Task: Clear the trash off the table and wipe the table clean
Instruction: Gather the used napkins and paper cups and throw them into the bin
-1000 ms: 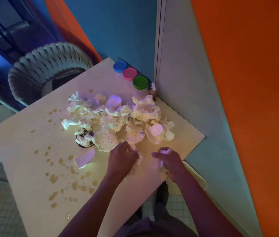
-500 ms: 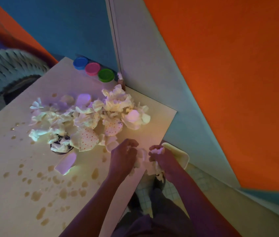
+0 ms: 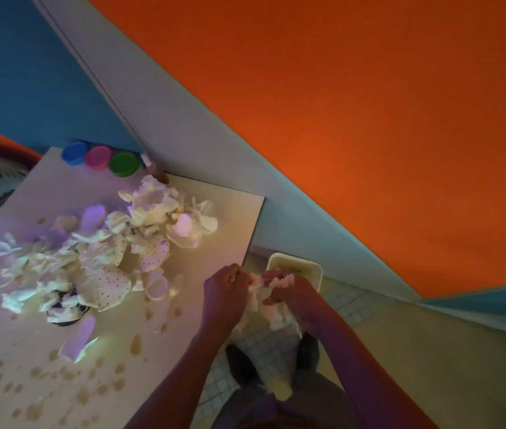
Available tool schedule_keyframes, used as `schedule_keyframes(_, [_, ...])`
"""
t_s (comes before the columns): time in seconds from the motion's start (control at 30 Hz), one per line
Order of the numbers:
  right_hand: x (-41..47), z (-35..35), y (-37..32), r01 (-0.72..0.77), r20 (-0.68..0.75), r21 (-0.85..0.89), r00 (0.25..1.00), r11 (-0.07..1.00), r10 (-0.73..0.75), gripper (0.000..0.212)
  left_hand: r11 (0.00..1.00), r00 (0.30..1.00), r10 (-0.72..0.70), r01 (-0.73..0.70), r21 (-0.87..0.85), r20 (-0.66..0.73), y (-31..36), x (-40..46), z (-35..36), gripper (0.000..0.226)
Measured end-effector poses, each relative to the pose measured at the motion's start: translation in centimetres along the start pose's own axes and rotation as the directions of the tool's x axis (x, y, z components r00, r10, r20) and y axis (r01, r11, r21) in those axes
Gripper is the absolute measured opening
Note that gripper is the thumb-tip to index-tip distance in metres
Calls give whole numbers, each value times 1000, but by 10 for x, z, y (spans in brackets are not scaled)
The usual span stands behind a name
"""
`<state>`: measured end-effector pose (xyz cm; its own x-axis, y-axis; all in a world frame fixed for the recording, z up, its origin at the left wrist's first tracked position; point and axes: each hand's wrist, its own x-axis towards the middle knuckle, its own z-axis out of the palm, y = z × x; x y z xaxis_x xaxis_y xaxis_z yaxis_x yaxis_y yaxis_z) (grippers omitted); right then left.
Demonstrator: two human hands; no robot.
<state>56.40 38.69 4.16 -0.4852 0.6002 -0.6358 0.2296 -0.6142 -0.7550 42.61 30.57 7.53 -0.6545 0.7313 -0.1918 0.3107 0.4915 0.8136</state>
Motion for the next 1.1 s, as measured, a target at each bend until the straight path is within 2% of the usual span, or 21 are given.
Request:
schedule_keyframes(0.17, [-4, -38, -2, 37, 61, -38, 998, 999, -35, 51, 999, 1000, -28, 28, 22, -7, 23, -10, 34, 21])
schedule_keyframes(0.3, [-4, -63, 1, 26, 55, -20, 998, 999, -25, 51, 998, 999, -35, 37, 49, -22, 36, -16, 51, 24])
schedule_keyframes(0.4, [-8, -85, 8, 12, -11, 21, 1000, 1000, -12, 46, 995, 999, -45, 45, 85, 5, 45, -19, 67, 27])
schedule_keyframes(0.57, [-14, -114, 15, -57, -122, 35, 991, 998, 61, 24, 996, 999, -43, 41, 83, 31, 62, -21, 91, 26])
schedule_keyframes(0.7, [-13, -130, 30, -93, -175, -12, 980, 996, 90, 30, 993, 996, -67, 61, 100, 63, 63, -17, 110, 26])
schedule_keyframes(0.83, [-11, -139, 36, -128, -292, -9, 949, 992, 120, 21, 992, 996, -68, 61, 107, 62, 53, -7, 128, 35])
schedule_keyframes(0.93, [-1, -147, 40, -159, -308, 1, 939, 987, 152, 9, 992, 992, -93, 85, 93, 85, 50, -1, 139, 32])
schedule_keyframes(1.03, [18, -156, 44, -227, -401, -96, 900, 969, 171, 24, 990, 988, -120, 112, 85, 97, 44, 9, 143, 24])
schedule_keyframes(1.1, [28, -160, 45, -266, -412, -158, 893, 951, 181, 32, 987, 985, -144, 137, 79, 97, 42, 16, 145, 24])
